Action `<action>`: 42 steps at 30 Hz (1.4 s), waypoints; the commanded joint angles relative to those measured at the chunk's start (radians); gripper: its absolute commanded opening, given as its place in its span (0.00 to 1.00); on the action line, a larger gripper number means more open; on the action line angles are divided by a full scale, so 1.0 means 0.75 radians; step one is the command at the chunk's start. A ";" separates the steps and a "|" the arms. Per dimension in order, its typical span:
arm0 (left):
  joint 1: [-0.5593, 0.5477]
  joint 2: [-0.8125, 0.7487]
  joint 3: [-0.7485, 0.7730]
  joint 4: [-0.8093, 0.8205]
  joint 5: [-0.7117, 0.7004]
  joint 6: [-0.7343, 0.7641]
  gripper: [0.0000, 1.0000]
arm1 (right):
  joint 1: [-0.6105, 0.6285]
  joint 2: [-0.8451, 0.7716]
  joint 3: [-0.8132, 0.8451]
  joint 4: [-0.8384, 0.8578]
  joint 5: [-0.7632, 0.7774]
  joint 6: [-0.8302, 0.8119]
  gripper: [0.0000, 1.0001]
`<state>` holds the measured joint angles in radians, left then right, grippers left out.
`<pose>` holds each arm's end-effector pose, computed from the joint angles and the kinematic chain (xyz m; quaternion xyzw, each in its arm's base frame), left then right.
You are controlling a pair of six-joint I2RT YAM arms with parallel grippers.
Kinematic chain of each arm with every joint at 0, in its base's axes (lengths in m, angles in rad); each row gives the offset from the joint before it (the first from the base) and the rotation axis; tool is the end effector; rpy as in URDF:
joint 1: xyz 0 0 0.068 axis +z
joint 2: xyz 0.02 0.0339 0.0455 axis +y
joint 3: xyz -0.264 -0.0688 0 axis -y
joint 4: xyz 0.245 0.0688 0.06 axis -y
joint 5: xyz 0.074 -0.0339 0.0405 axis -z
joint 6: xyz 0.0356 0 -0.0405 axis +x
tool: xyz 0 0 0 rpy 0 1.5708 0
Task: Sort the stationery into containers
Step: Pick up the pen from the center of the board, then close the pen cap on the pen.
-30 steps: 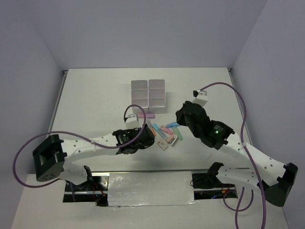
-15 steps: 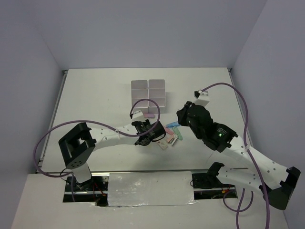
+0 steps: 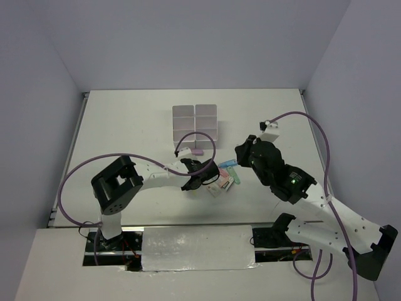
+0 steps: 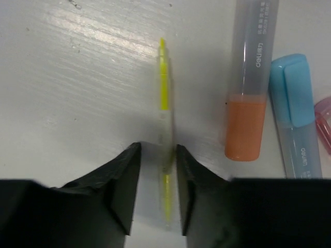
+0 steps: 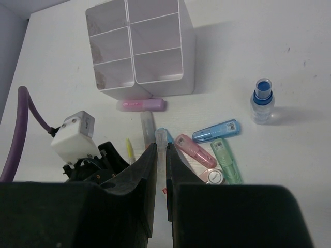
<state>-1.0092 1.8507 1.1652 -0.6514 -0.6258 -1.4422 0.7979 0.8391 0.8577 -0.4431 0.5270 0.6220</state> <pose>0.2011 -0.2804 0.1585 -0.2381 0.9152 -0.0011 0.3252 0.1405 0.1185 0.3313 0.0694 0.8205 0.1753 0.5397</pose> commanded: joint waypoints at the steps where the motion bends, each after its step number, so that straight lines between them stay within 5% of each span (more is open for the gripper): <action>1: 0.010 0.026 -0.011 0.026 0.055 0.021 0.43 | -0.006 -0.033 -0.004 0.057 0.013 -0.019 0.00; 5: 0.010 -0.011 -0.146 0.107 0.133 0.045 0.09 | -0.010 -0.053 0.004 0.049 -0.032 -0.013 0.00; 7: 0.010 -0.054 -0.232 0.134 0.145 0.037 0.00 | -0.017 -0.063 0.024 0.045 -0.103 -0.029 0.00; 11: -0.008 -0.291 -0.414 0.169 0.110 0.055 0.00 | -0.027 -0.051 0.014 0.139 -0.287 -0.101 0.00; 14: -0.066 -0.632 -0.567 0.426 0.106 0.345 0.00 | -0.027 -0.051 -0.051 0.271 -0.335 -0.091 0.00; 19: -0.084 -1.146 -0.770 0.933 0.308 0.874 0.00 | 0.012 -0.157 -0.194 0.568 -0.190 0.013 0.00; 24: -0.076 -1.426 -0.876 1.207 0.642 1.098 0.00 | 0.063 -0.172 -0.298 0.900 -0.114 0.046 0.00; 33: -0.027 -1.472 -0.950 1.641 0.961 1.052 0.00 | 0.219 -0.188 -0.430 1.484 -0.228 -0.148 0.00; 42: -0.008 -1.455 -0.954 1.685 0.953 1.027 0.00 | 0.243 -0.198 -0.452 1.509 -0.253 -0.122 0.00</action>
<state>-1.0229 0.7635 0.4500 0.5068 0.0612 -0.6823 0.9684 0.6991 0.5232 0.6117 0.3588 0.5468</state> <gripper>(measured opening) 0.089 0.142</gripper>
